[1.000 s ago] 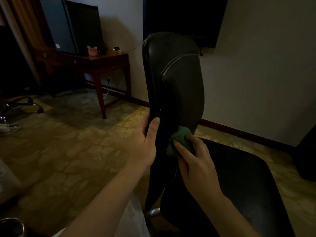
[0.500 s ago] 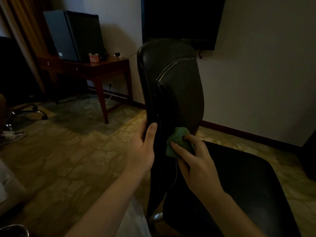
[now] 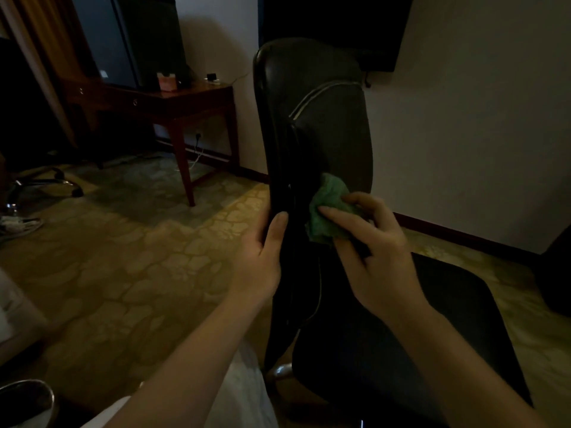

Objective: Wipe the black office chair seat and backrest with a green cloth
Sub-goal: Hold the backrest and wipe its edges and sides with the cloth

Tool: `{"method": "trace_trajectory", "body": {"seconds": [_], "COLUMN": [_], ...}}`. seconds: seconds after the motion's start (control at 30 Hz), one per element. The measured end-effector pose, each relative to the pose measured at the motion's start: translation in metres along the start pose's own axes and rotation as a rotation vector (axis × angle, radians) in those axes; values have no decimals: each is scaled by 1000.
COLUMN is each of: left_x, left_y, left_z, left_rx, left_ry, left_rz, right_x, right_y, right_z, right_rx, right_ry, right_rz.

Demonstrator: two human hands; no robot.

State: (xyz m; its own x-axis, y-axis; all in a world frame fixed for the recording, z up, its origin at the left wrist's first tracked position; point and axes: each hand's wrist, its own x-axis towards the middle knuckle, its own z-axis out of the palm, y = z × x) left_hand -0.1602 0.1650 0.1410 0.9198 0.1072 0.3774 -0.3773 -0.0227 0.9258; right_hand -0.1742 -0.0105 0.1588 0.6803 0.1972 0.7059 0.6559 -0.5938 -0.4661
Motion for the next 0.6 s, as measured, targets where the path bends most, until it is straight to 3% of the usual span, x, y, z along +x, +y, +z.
{"method": "trace_trajectory", "body": {"seconds": [0.1,0.37,0.6], "left_x": [-4,-24,-25], "left_y": [-8,-32,-34], "left_z": [-1,-4,-4], "left_rx": [-47,33,39], "left_ry": [-5,-24,-13], "left_rz": [-46,-99,-116], "right_x": [-12,-75,-69], "right_y": [13,35,30], "right_z": [12,36,29], "right_rx": [-143,-254,-152], "right_ry": [-88,-128,22], "right_rz": [-45,33,69]}}
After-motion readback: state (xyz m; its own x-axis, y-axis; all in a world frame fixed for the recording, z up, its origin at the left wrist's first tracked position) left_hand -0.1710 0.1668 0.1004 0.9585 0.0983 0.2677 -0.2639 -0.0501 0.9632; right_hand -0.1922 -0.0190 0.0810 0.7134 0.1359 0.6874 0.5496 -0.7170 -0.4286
